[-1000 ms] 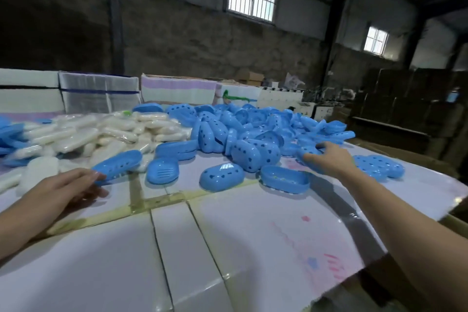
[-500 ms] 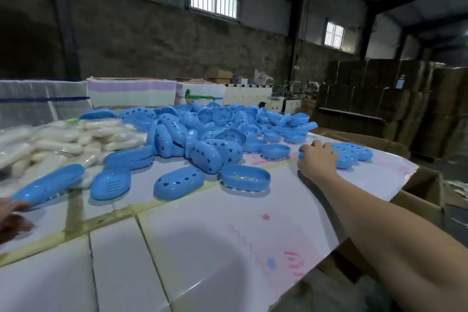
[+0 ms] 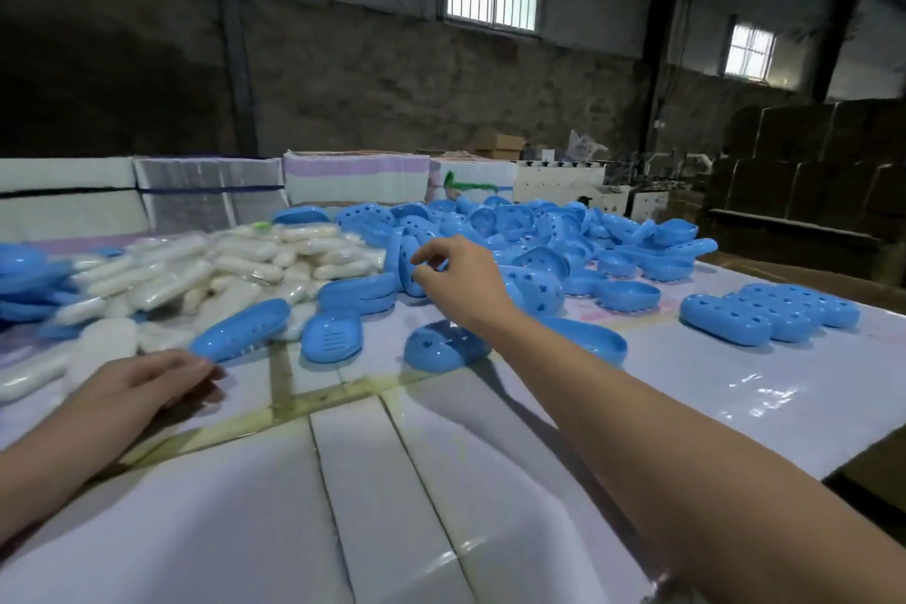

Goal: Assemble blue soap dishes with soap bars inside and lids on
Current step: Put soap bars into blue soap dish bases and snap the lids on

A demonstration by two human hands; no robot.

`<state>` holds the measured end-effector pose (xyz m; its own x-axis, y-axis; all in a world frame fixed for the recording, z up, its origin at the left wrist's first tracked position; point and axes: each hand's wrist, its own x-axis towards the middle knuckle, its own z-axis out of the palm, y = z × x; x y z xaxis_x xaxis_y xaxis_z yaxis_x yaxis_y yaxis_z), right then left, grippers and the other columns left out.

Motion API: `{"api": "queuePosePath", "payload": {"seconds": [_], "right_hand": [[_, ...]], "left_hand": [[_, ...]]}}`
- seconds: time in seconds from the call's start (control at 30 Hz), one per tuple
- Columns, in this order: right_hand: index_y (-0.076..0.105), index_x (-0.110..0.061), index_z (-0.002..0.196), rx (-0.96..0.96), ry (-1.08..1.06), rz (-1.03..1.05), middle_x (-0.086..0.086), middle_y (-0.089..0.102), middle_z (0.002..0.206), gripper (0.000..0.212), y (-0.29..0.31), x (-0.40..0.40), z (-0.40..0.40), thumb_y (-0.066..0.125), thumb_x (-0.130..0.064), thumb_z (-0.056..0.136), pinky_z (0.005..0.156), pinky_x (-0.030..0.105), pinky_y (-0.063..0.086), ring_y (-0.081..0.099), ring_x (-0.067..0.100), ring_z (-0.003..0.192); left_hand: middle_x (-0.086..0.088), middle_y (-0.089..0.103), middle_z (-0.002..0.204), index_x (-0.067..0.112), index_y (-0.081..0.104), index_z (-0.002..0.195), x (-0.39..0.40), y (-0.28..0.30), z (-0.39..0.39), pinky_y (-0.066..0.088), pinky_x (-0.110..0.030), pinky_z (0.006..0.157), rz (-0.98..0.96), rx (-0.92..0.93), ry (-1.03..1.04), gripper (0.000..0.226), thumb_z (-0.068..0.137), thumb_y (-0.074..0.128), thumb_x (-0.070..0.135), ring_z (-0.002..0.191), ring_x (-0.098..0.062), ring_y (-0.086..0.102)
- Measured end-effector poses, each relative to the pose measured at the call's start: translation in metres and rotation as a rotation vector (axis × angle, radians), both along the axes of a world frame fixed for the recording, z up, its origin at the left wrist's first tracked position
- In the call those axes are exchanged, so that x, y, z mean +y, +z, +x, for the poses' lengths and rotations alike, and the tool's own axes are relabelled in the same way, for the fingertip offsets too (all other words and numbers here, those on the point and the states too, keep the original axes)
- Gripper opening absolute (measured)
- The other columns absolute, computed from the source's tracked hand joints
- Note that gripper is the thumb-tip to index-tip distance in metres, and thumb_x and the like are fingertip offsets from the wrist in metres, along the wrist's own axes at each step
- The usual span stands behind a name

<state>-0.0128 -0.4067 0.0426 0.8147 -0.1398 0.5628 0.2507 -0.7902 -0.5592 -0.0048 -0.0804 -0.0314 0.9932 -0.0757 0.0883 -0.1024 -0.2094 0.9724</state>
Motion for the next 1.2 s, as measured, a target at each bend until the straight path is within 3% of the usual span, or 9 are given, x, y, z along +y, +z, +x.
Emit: {"api": "queuePosePath", "payload": {"seconds": [0.17,0.4,0.57,0.63,0.77,0.87,1.03,1.13,1.2], "right_hand": [[0.073,-0.021,0.097,0.187,0.320,-0.101,-0.001,0.065,0.089,0.016,-0.011,0.109,0.018,0.065,-0.024,0.085,0.080,0.033,0.050,0.058,0.016,0.084],[0.075,-0.026,0.097,0.070,0.434,-0.161,-0.008,0.064,0.091,0.020,-0.050,0.161,0.015,0.064,-0.023,0.081,0.080,0.030,0.047,0.055,0.007,0.083],[0.072,-0.033,0.100,0.143,0.512,-0.146,-0.011,0.064,0.099,0.023,-0.048,0.148,0.011,0.065,-0.020,0.082,0.076,0.014,0.037,0.053,0.001,0.085],[0.072,-0.033,0.102,0.149,0.520,-0.133,-0.013,0.064,0.101,0.023,-0.047,0.146,0.009,0.065,-0.020,0.084,0.077,0.014,0.038,0.055,0.002,0.089],[0.072,-0.032,0.101,0.188,0.558,-0.127,-0.015,0.064,0.097,0.022,-0.046,0.149,0.006,0.066,-0.020,0.085,0.075,0.010,0.038,0.057,0.004,0.090],[0.072,-0.033,0.099,0.220,0.569,-0.083,-0.015,0.066,0.093,0.020,-0.045,0.149,0.006,0.066,-0.019,0.085,0.075,0.016,0.042,0.060,0.007,0.086],[0.070,-0.037,0.095,0.227,0.577,-0.097,-0.016,0.066,0.090,0.019,-0.046,0.147,0.004,0.066,-0.021,0.086,0.073,0.016,0.043,0.060,0.007,0.086],[0.071,-0.035,0.095,0.234,0.569,-0.072,-0.014,0.067,0.089,0.019,-0.045,0.146,0.005,0.066,-0.019,0.086,0.074,0.017,0.045,0.061,0.008,0.086],[0.071,-0.035,0.092,0.228,0.561,-0.046,-0.017,0.067,0.081,0.019,-0.045,0.144,0.006,0.066,-0.018,0.085,0.070,0.013,0.043,0.061,0.006,0.083]], "left_hand": [[-0.012,0.077,0.080,0.000,0.073,0.088,-0.005,0.014,-0.021,0.050,-0.007,0.059,0.050,-0.093,0.004,0.015,0.095,0.060,-0.001,0.063,-0.003,0.071],[-0.002,0.072,0.071,0.010,0.071,0.090,0.000,0.017,-0.020,0.053,-0.016,0.064,0.017,-0.143,0.045,0.022,0.093,0.057,-0.006,0.069,-0.010,0.066],[0.011,0.071,0.081,0.033,0.069,0.084,0.018,0.022,-0.008,0.049,-0.021,0.069,0.502,-0.334,0.217,0.022,0.090,0.061,0.014,0.077,-0.003,0.065],[0.011,0.068,0.090,0.034,0.065,0.092,0.032,0.028,-0.005,0.049,-0.031,0.073,0.670,-0.363,0.332,0.013,0.088,0.061,0.022,0.087,-0.011,0.063],[-0.003,0.053,0.124,0.029,0.057,0.122,0.076,0.034,0.004,0.040,-0.042,0.088,0.991,-0.232,0.582,0.035,0.089,0.060,0.038,0.117,-0.031,0.045],[-0.006,0.045,0.136,0.029,0.050,0.131,0.098,0.036,0.006,0.037,-0.047,0.094,1.002,-0.103,0.677,0.044,0.091,0.054,0.046,0.125,-0.035,0.038],[-0.009,0.038,0.153,0.033,0.032,0.150,0.097,0.030,0.007,0.032,-0.054,0.106,1.140,0.103,0.547,0.075,0.085,0.051,0.065,0.142,-0.039,0.028],[-0.012,0.022,0.160,0.030,0.021,0.155,0.104,0.032,0.004,0.032,-0.057,0.112,1.164,0.218,0.562,0.080,0.088,0.055,0.057,0.147,-0.043,0.018],[-0.013,0.023,0.158,0.028,0.026,0.153,0.108,0.038,0.001,0.037,-0.055,0.110,1.110,0.235,0.522,0.073,0.090,0.059,0.043,0.143,-0.044,0.026]]}}
